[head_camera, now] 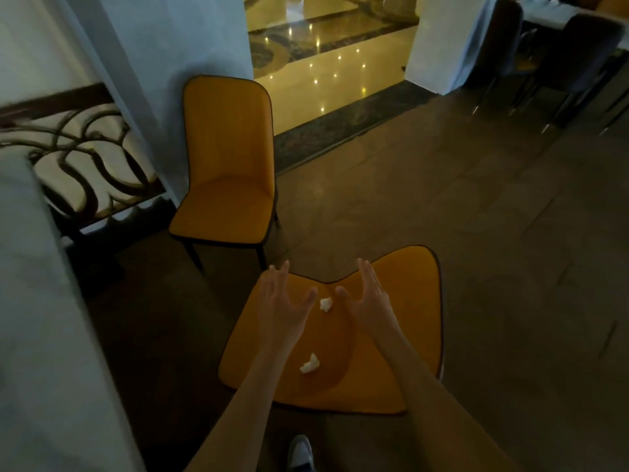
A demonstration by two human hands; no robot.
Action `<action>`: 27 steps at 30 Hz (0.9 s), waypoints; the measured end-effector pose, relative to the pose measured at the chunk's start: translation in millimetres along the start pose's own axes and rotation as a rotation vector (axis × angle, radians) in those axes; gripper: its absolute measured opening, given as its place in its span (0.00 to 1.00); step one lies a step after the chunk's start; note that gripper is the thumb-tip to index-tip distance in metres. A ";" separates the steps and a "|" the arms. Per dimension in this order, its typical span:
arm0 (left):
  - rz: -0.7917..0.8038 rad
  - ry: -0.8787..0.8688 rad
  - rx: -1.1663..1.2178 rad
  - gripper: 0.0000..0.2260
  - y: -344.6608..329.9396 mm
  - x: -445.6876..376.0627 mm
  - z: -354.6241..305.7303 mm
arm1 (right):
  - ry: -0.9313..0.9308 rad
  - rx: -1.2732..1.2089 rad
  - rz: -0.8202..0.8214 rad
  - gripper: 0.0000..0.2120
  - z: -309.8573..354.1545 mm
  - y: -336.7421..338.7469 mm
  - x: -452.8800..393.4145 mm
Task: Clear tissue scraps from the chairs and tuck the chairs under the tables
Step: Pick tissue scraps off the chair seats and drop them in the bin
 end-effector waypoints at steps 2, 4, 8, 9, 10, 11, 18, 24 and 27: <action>-0.005 0.041 0.052 0.38 -4.1 -12.9 5.9 | 0.005 0.007 0.033 0.39 -0.2 -4.1 -19.0; -0.016 0.081 0.080 0.37 -9.9 -25.3 11.4 | -0.003 0.017 0.074 0.38 -3.4 -8.5 -38.6; -0.051 0.178 0.158 0.37 -29.5 -41.5 31.1 | -0.031 0.036 0.211 0.38 -27.6 -28.1 -77.0; -0.062 0.210 0.178 0.37 -37.2 -44.1 38.7 | -0.044 0.033 0.241 0.38 -35.7 -34.0 -85.4; -0.070 0.241 0.201 0.37 -45.7 -46.6 46.6 | -0.052 0.021 0.268 0.38 -43.6 -39.7 -93.8; -0.077 0.279 0.228 0.37 -55.1 -48.5 55.0 | -0.063 0.003 0.288 0.38 -51.6 -45.5 -102.1; -0.089 0.529 0.431 0.34 -133.9 -67.9 126.3 | -0.157 0.006 0.381 0.39 -120.3 -89.3 -170.1; -0.096 0.730 0.529 0.37 -202.4 -75.2 194.4 | -0.275 0.013 0.435 0.39 -184.8 -137.4 -207.8; -0.128 0.852 0.546 0.36 -232.2 -74.3 229.7 | -0.301 -0.035 0.430 0.36 -210.4 -159.5 -223.8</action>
Point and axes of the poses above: each hand's wrist, its own x-axis away from the middle knuckle, its own y-axis out of the back of the hand, z = x × y, the point moved 4 cm from there along -x, towards the middle knuckle, and after that the axes turned 11 degrees about z, right-handed, at the moved point
